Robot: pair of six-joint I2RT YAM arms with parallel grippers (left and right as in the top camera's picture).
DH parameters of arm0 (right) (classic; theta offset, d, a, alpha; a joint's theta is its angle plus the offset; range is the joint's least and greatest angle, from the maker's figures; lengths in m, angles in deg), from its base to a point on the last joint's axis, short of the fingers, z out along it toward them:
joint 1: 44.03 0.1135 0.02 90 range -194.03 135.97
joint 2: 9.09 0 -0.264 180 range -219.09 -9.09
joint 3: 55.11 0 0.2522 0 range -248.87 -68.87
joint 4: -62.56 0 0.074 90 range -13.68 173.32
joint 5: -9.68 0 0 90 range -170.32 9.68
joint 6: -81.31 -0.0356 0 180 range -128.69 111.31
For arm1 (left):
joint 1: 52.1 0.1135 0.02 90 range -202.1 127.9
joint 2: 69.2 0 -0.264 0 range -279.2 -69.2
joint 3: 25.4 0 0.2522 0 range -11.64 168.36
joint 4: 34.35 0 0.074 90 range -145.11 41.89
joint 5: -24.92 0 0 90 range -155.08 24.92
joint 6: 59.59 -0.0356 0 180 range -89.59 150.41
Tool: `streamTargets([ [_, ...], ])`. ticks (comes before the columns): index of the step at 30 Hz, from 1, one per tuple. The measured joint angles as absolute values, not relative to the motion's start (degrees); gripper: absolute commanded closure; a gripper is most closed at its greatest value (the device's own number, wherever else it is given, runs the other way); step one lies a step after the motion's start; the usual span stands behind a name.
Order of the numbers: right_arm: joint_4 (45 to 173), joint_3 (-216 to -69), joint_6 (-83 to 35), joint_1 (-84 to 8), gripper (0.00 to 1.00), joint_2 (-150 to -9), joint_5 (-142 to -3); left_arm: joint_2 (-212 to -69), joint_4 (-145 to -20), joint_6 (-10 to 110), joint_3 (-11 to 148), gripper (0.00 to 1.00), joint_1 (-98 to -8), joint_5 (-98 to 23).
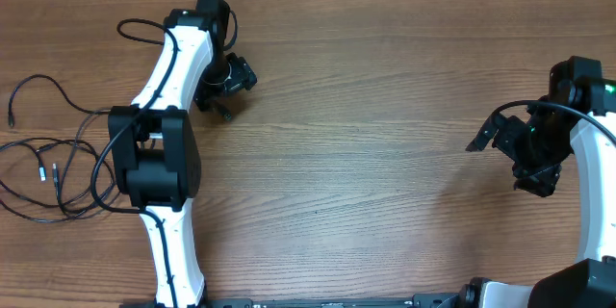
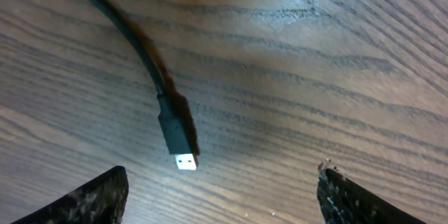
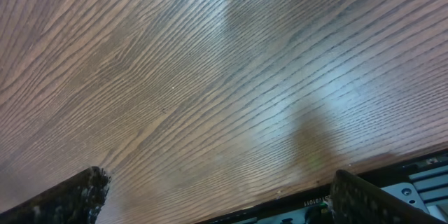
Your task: Untangle cables
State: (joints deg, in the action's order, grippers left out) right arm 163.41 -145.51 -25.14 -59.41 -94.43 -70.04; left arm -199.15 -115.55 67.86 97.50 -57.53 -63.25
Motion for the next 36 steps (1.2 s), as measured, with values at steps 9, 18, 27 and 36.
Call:
streamTargets([
  [9,163.41,-145.51,-25.09,-59.41,0.00,-94.43,-70.02,-200.48,-113.67,68.01,97.48,0.06,-57.53,-64.87],
  [18,163.41,-145.51,-25.14,-59.41,0.00,-94.43,-70.04,-200.48,-111.34,68.01,95.10,0.04,-57.53,-66.99],
  [27,163.36,-145.51,-25.11,-59.41,0.00,-94.43,-70.02,-200.48,-109.94,68.01,93.55,0.00,-57.53,-67.51],
  [36,163.30,-145.51,-25.14,-59.41,0.00,-94.43,-70.02,-200.48,-108.73,67.66,92.15,0.00,-57.53,-66.75],
])
